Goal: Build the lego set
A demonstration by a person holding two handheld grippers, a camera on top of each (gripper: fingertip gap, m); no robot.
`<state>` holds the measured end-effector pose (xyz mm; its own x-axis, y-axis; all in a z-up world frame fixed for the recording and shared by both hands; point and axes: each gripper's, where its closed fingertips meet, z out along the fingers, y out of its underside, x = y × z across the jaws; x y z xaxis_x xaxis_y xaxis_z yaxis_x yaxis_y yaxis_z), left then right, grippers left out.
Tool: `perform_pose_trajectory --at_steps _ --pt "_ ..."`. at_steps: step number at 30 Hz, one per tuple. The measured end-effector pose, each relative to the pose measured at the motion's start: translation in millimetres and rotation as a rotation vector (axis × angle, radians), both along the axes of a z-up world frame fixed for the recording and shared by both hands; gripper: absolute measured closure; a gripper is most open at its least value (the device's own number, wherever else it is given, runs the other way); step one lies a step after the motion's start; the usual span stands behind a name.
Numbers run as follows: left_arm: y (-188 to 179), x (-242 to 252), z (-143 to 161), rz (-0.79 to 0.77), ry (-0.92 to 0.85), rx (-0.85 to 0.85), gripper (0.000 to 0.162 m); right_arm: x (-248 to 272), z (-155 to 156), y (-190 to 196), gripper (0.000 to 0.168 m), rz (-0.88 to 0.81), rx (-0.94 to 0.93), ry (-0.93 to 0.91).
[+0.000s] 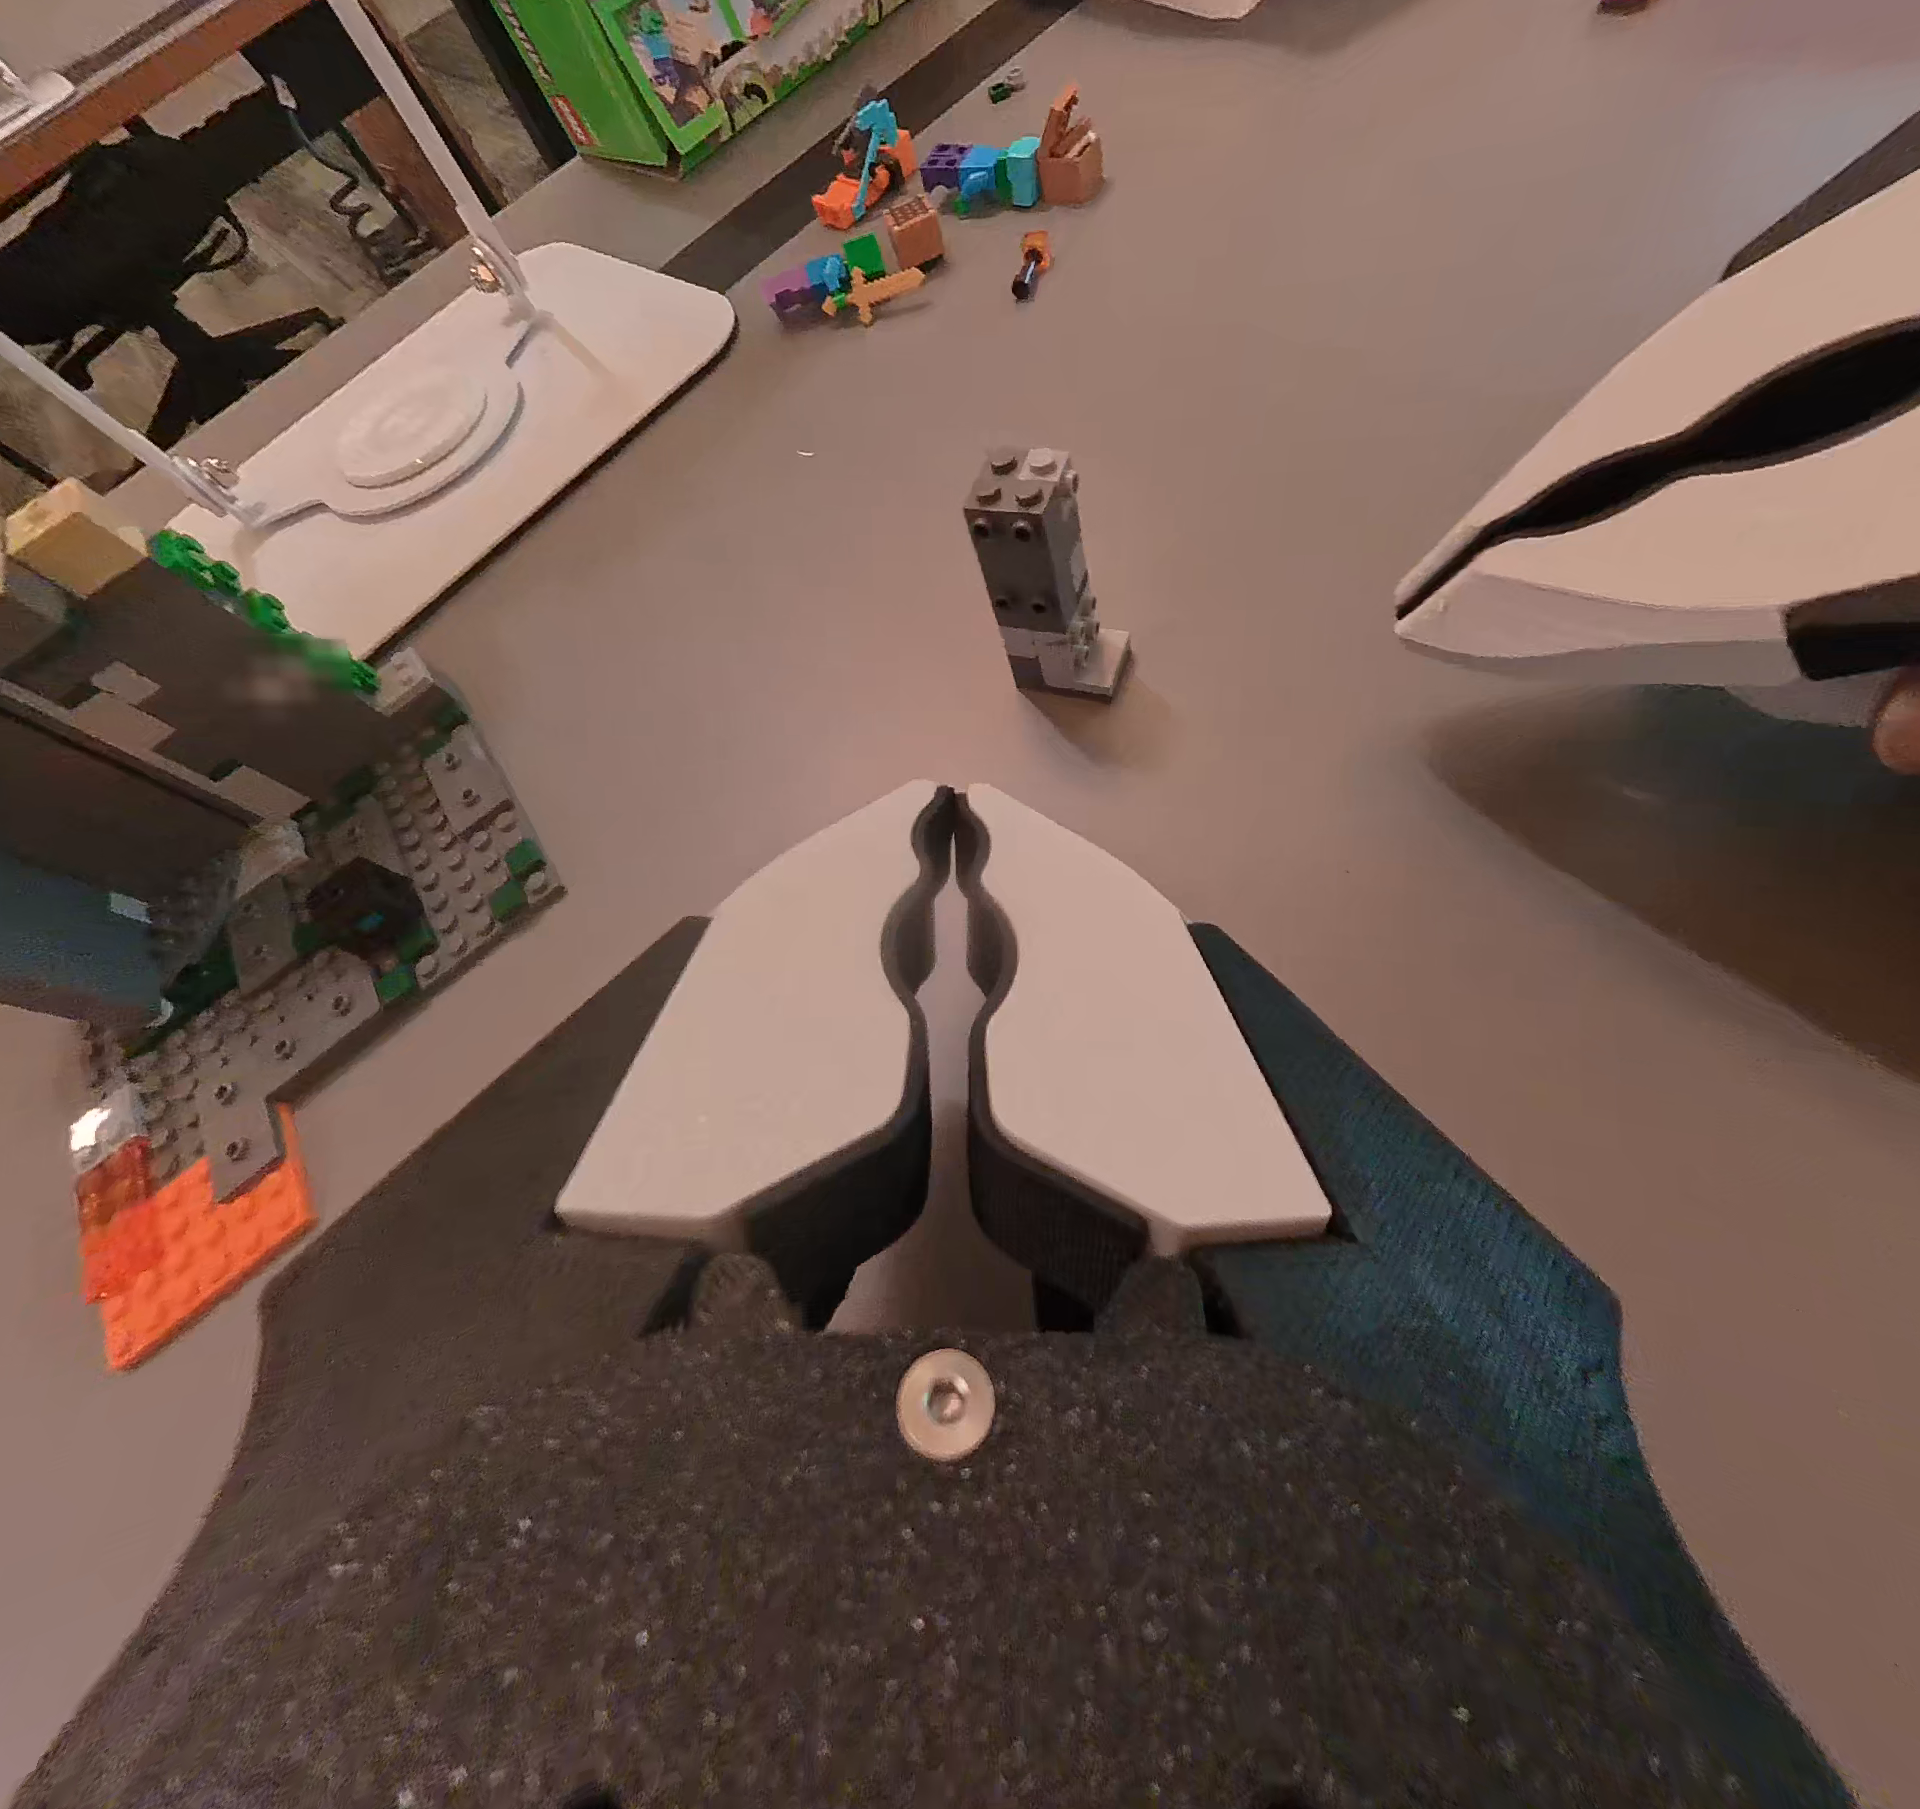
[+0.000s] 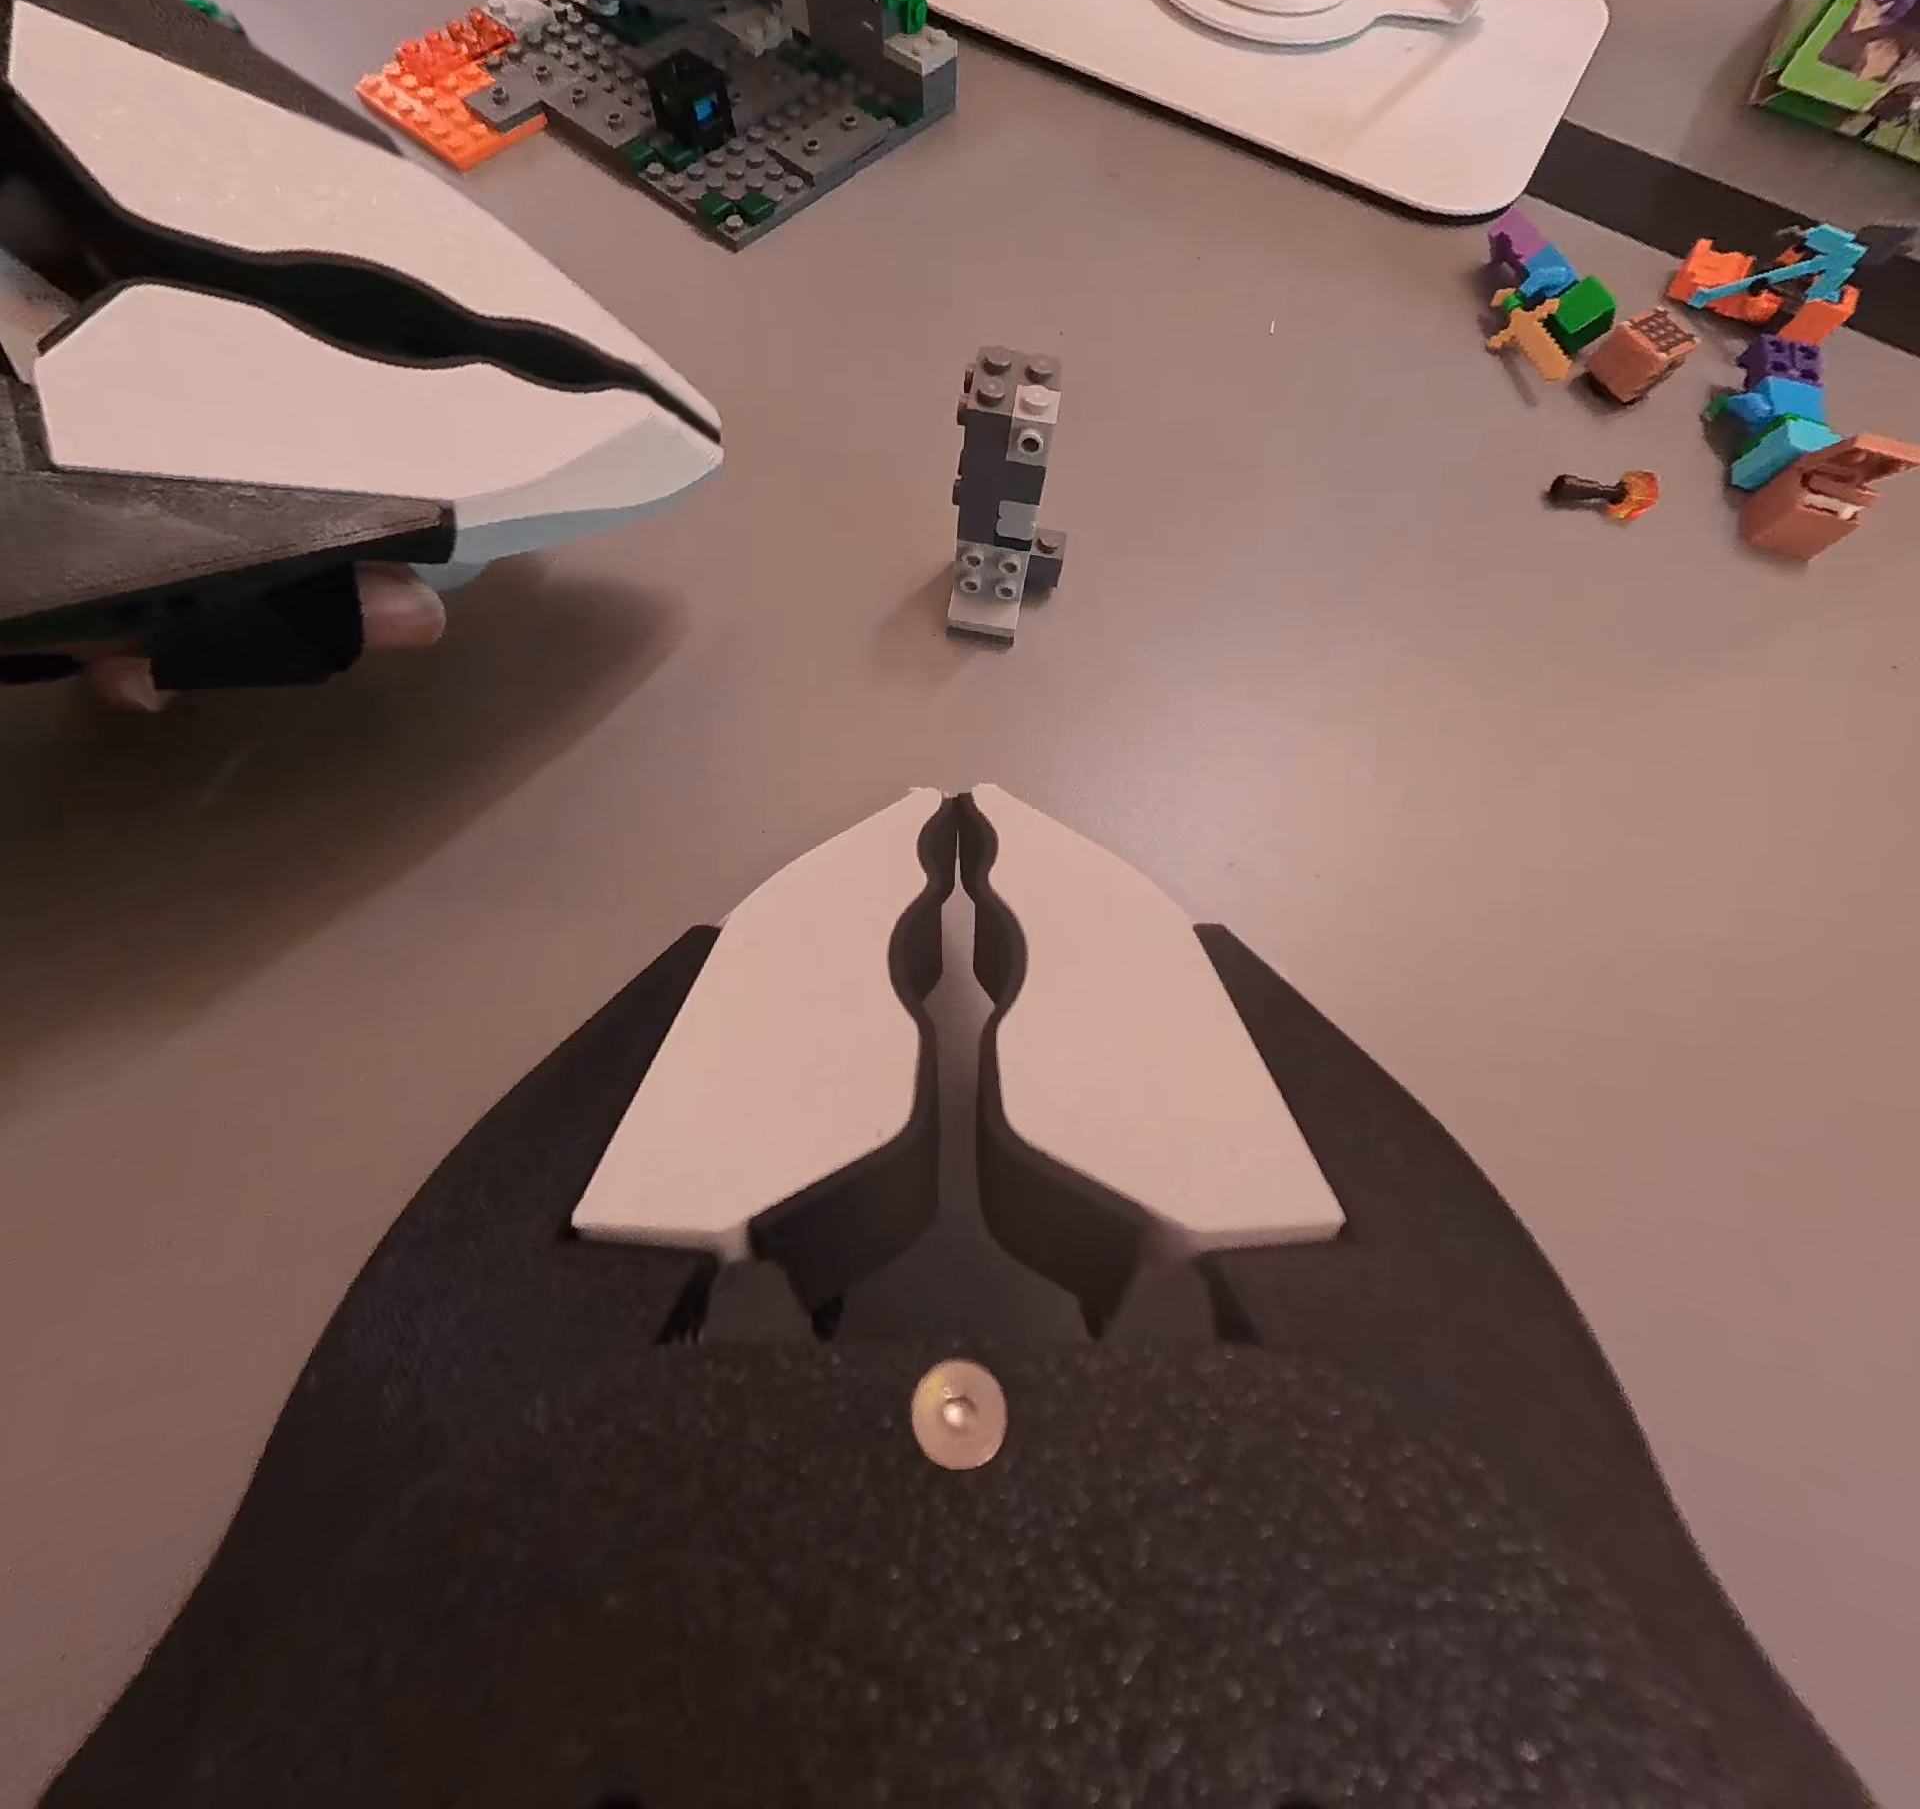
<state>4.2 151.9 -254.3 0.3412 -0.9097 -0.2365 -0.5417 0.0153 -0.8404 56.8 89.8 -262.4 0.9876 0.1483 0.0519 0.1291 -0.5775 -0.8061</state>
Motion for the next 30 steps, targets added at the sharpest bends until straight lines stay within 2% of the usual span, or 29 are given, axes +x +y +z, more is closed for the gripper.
perform_pose_trajectory --at_steps 30 --pt "1.1 -1.6 -4.3 -0.006 0.016 0.018 0.162 -3.4 -5.0 -0.3 0.167 0.019 -0.009 -0.081"
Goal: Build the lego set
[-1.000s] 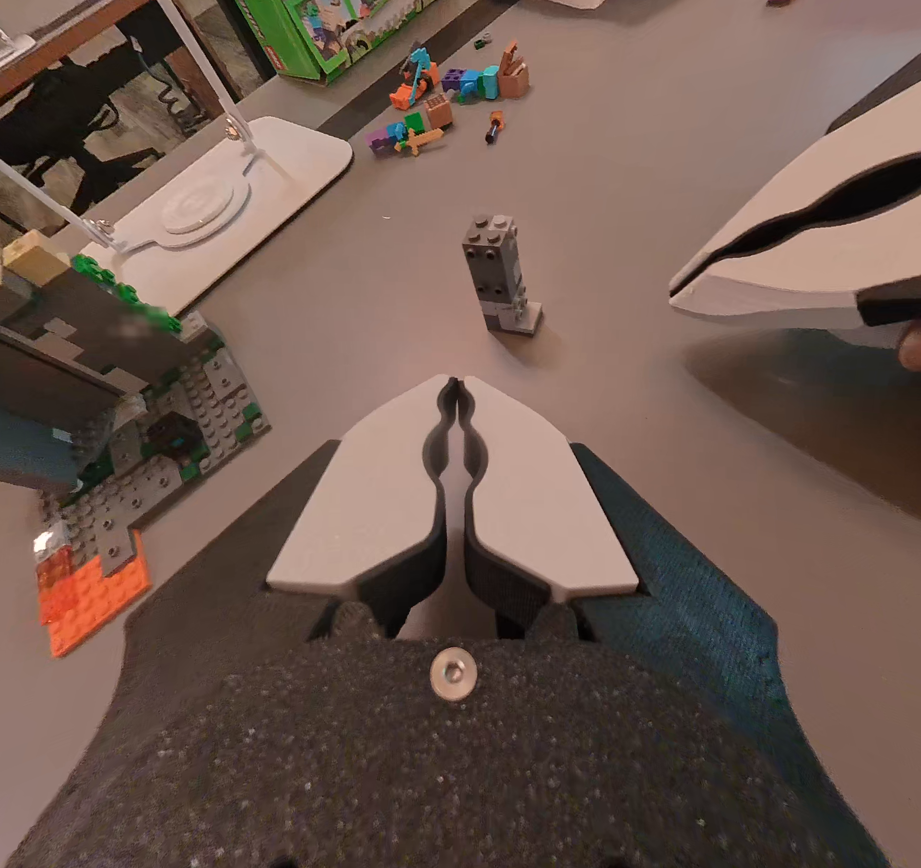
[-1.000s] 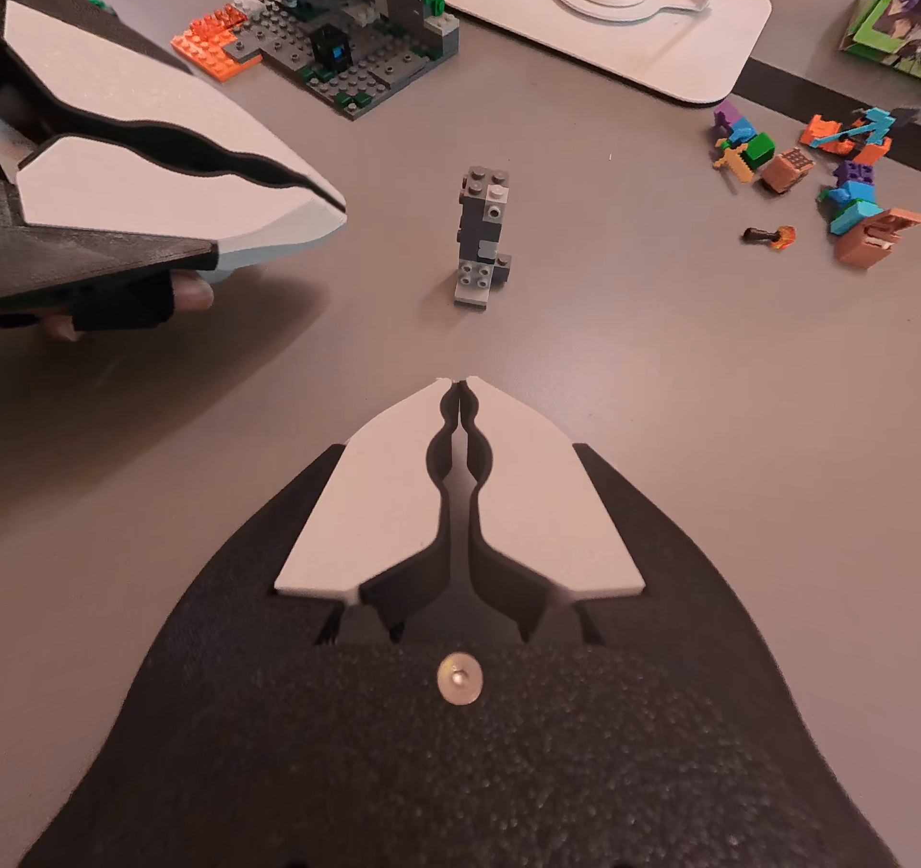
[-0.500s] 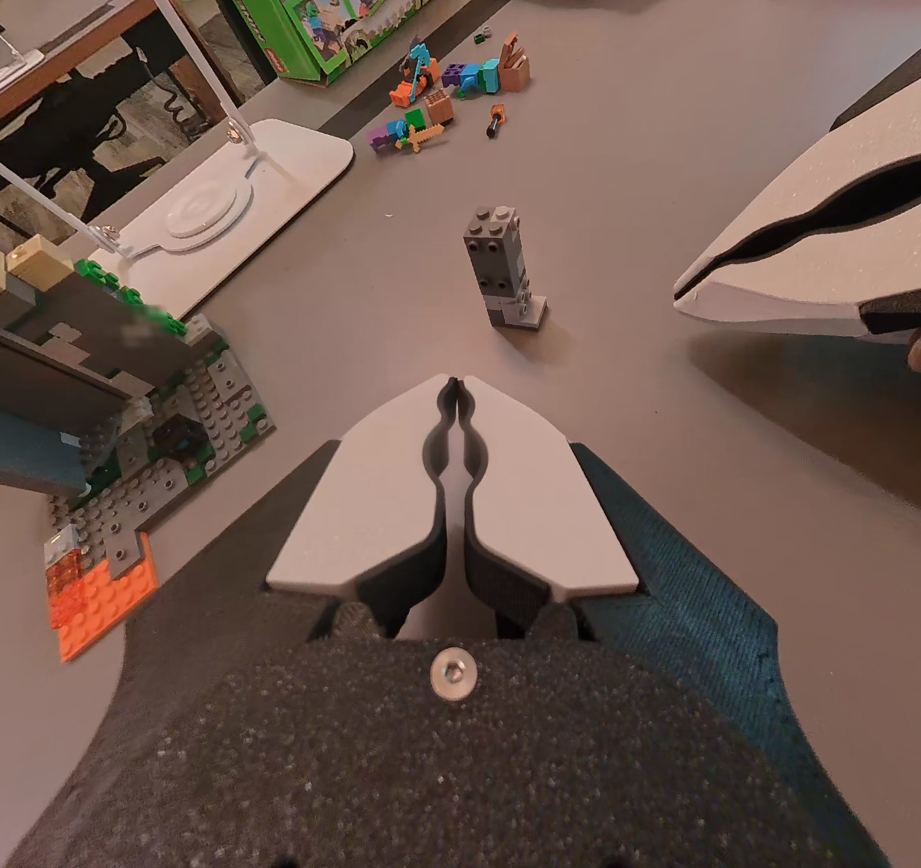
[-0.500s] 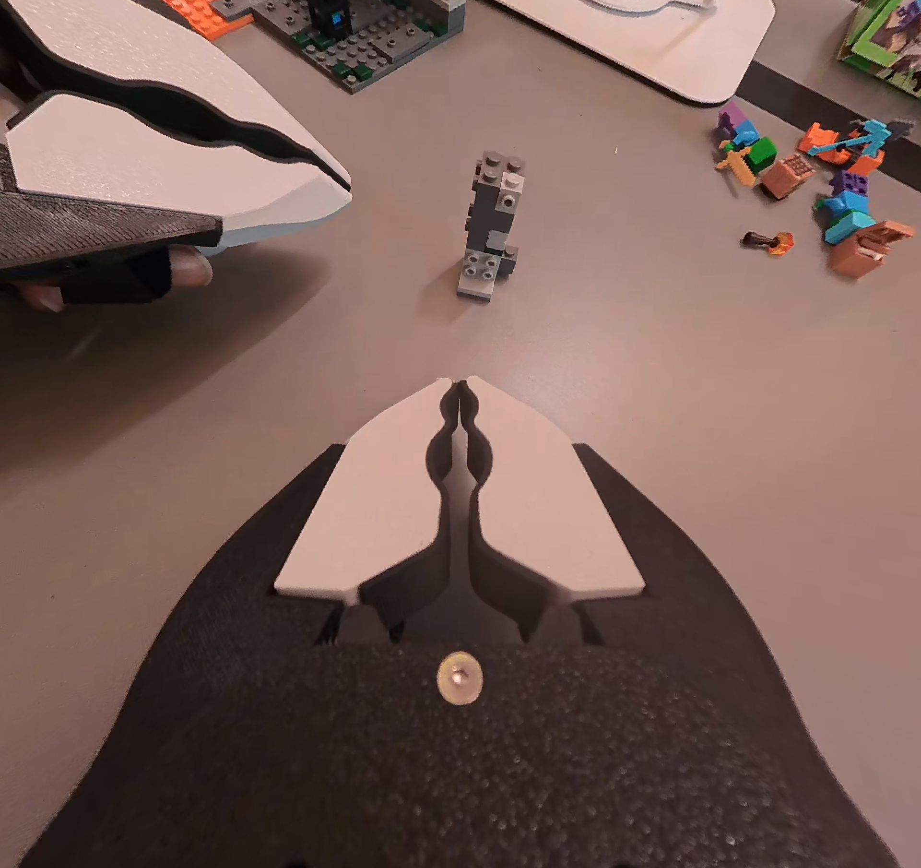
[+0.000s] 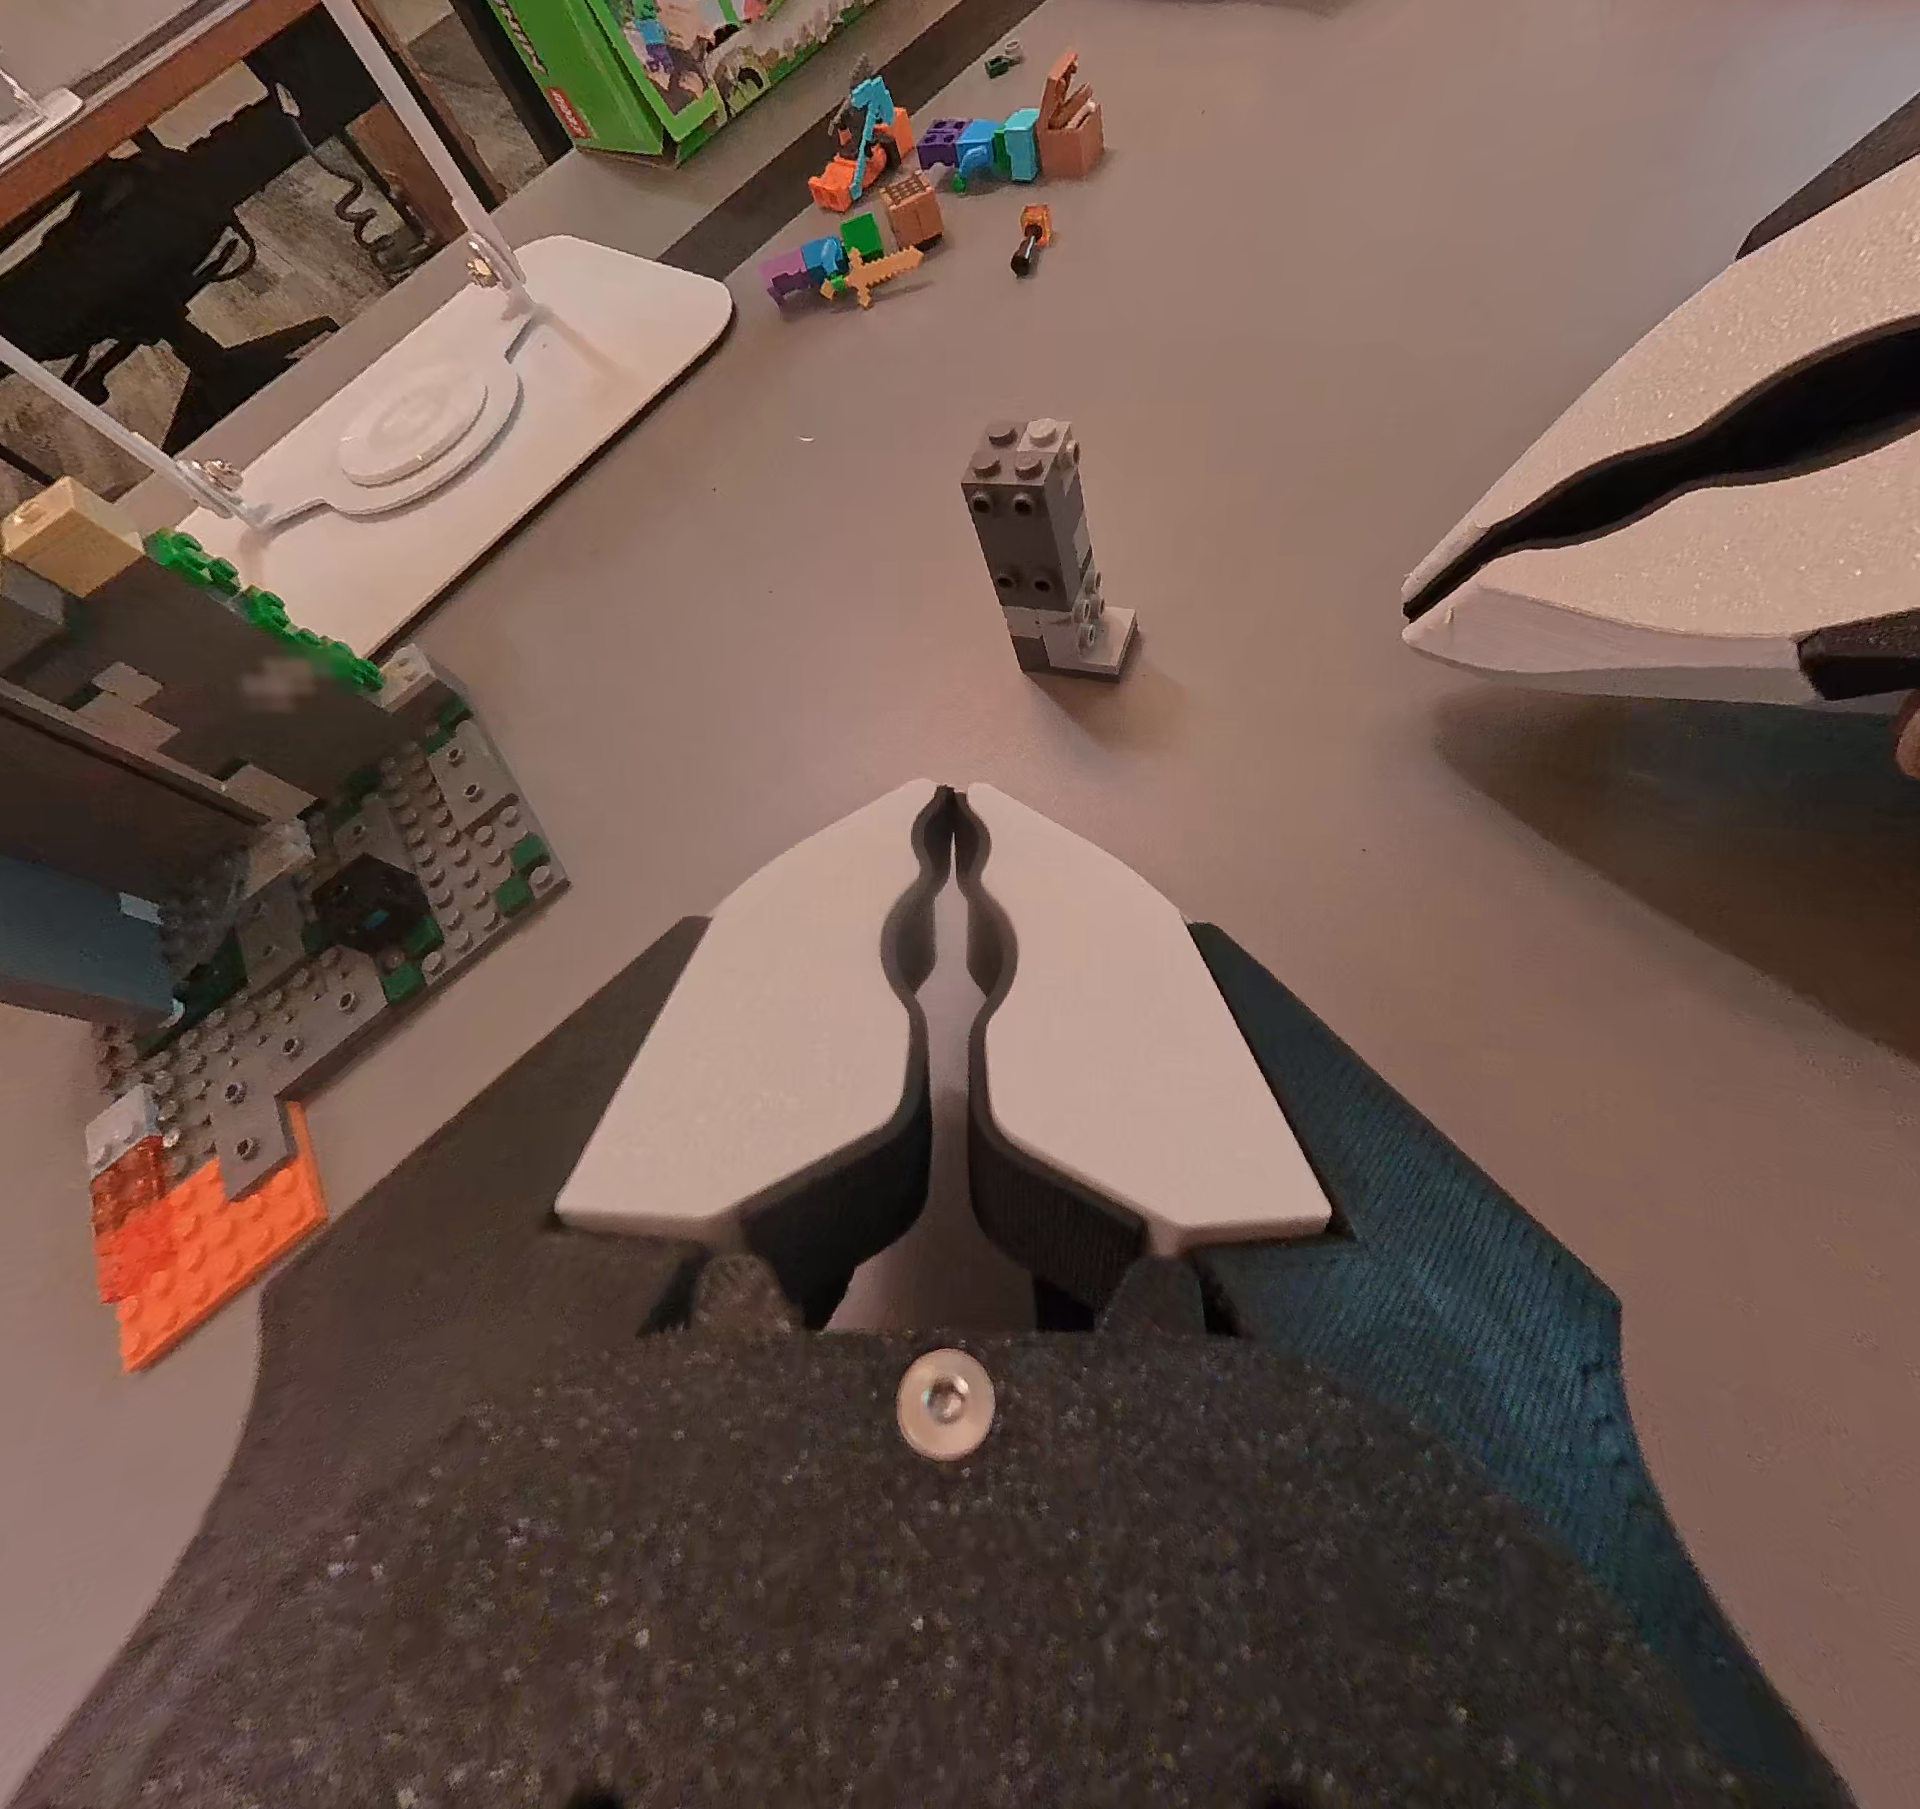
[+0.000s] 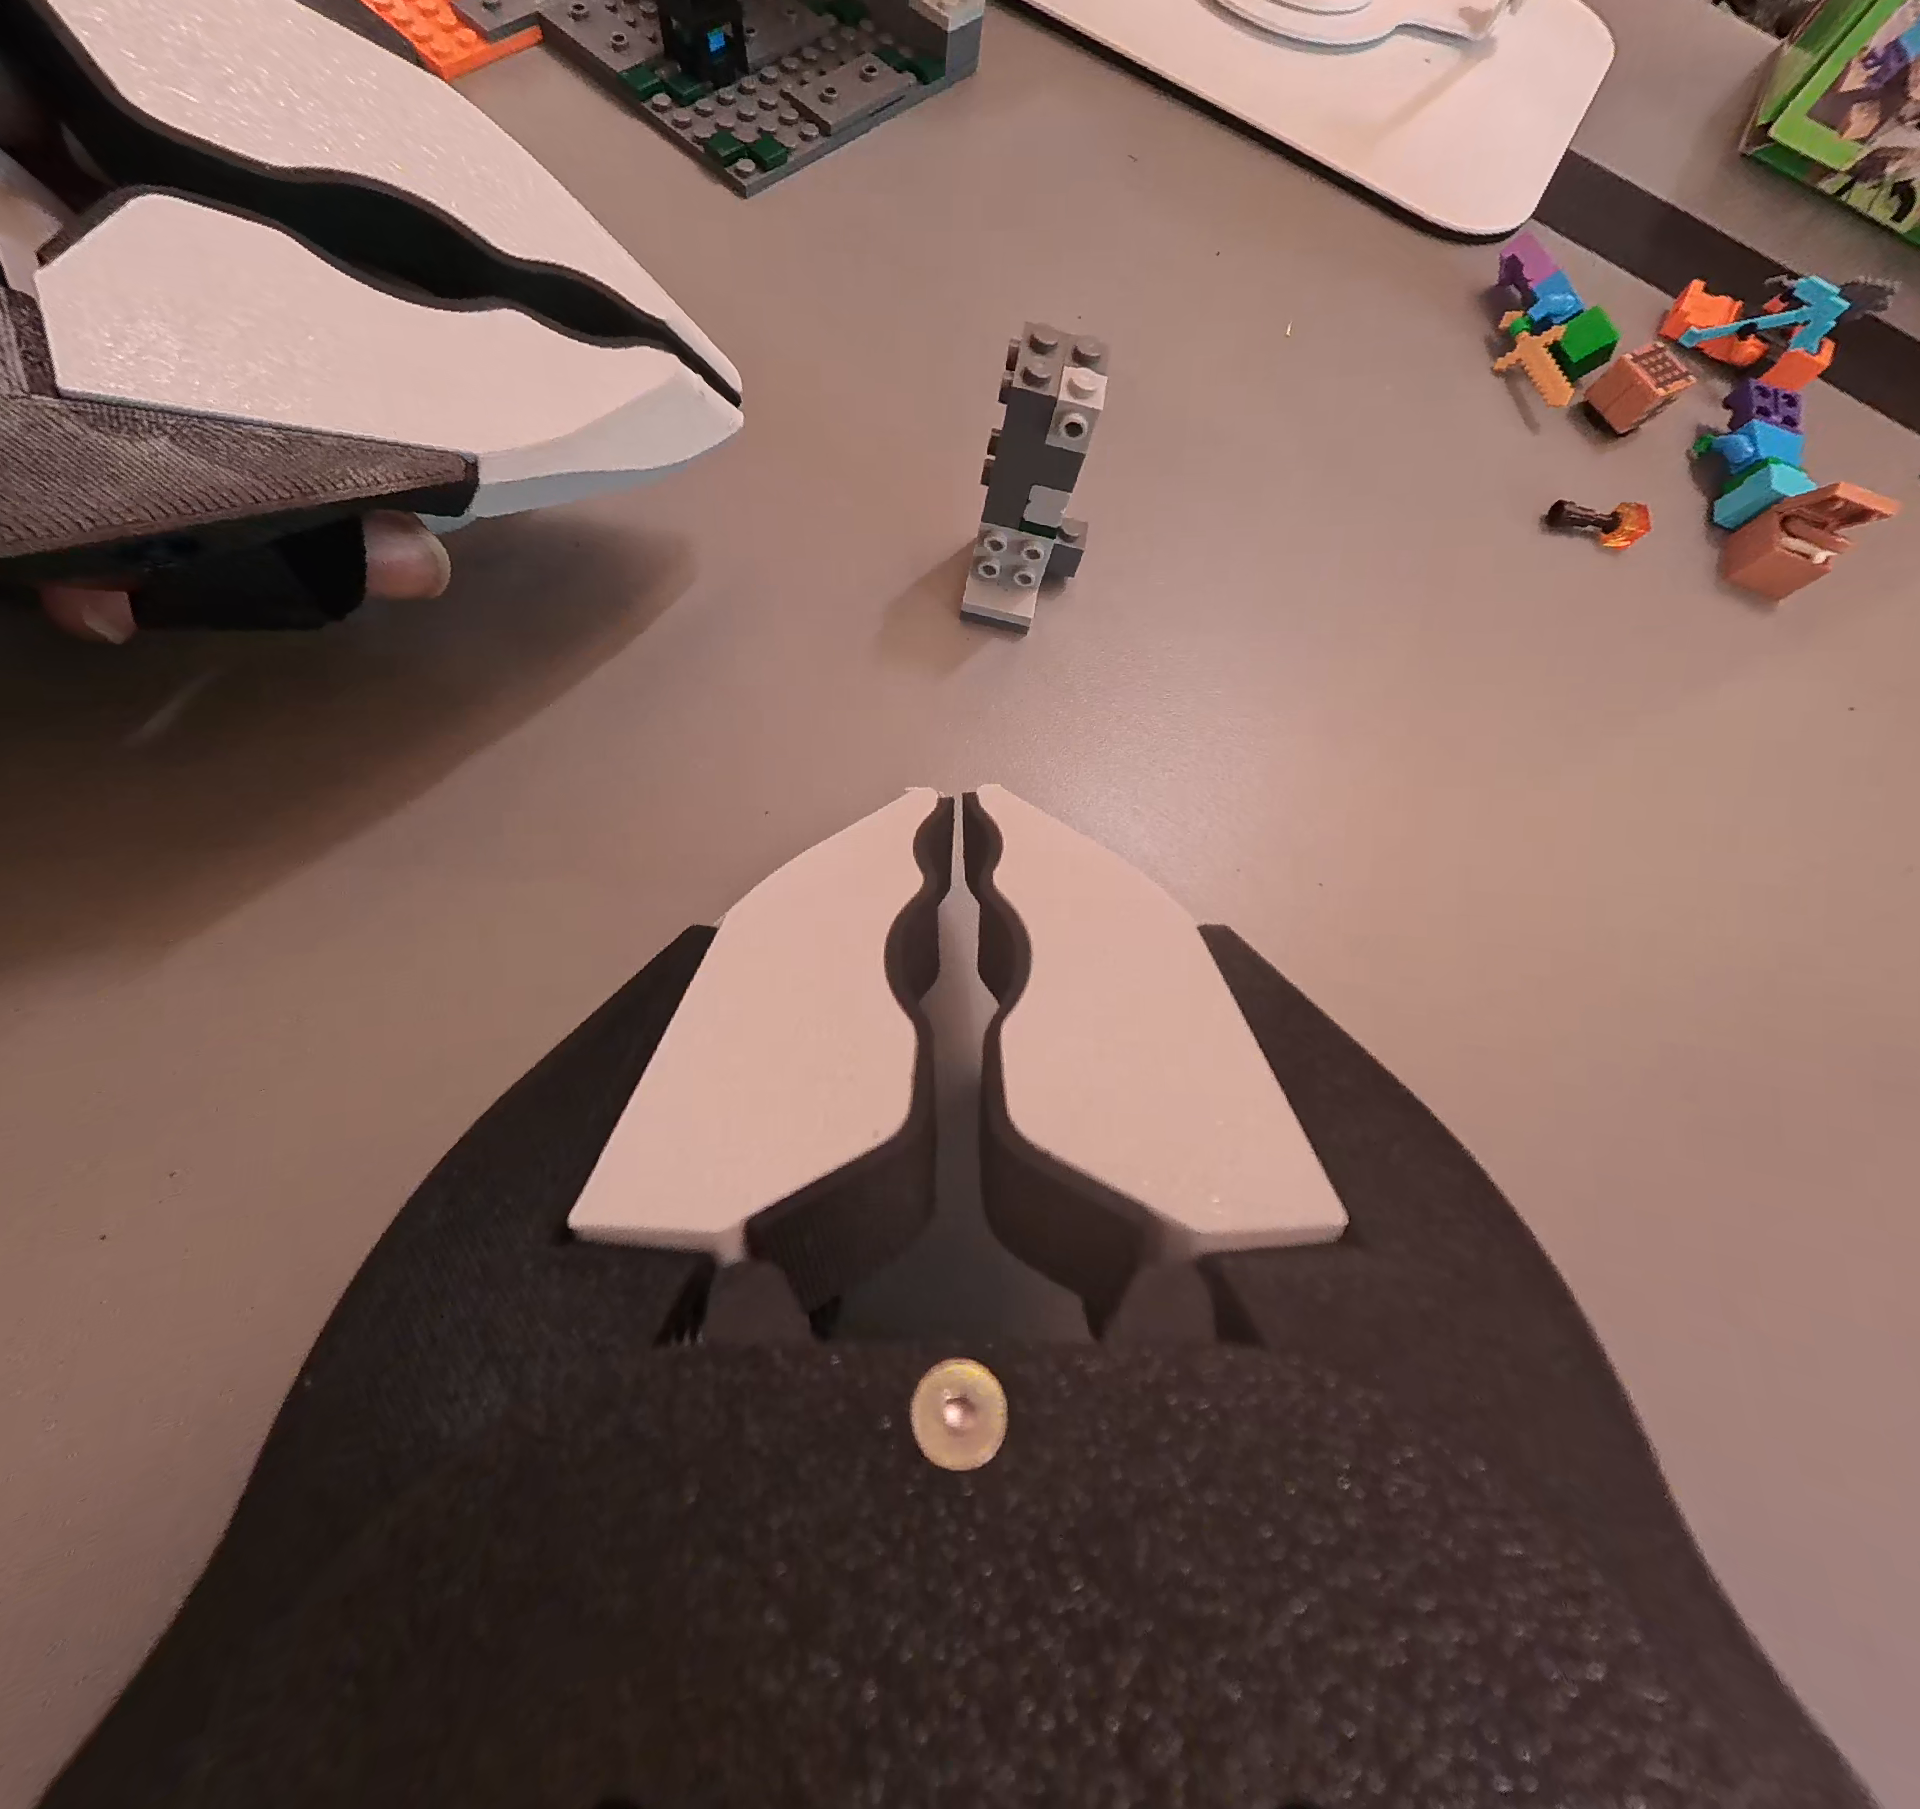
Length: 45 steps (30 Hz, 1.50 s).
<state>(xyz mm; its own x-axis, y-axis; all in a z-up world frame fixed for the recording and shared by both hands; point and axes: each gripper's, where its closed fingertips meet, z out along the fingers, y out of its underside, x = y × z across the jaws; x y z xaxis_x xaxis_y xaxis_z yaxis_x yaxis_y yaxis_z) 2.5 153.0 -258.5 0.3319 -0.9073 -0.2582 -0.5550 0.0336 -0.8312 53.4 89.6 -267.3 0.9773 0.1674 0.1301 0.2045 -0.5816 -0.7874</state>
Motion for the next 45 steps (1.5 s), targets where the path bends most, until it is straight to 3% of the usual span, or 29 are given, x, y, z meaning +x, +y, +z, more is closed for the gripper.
perform_pose_trajectory --at_steps 32,38,45 --pt "3 2 6 0.016 -0.054 -0.043 0.162 7 21 6 0.166 -0.019 0.102 0.034" --pt "12 6 16 0.026 -0.086 -0.022 0.162 36 58 25 0.166 -0.077 0.200 0.044" --pt "30 14 39 0.055 -0.144 0.019 0.162 75 128 66 0.165 -0.129 0.403 0.053"
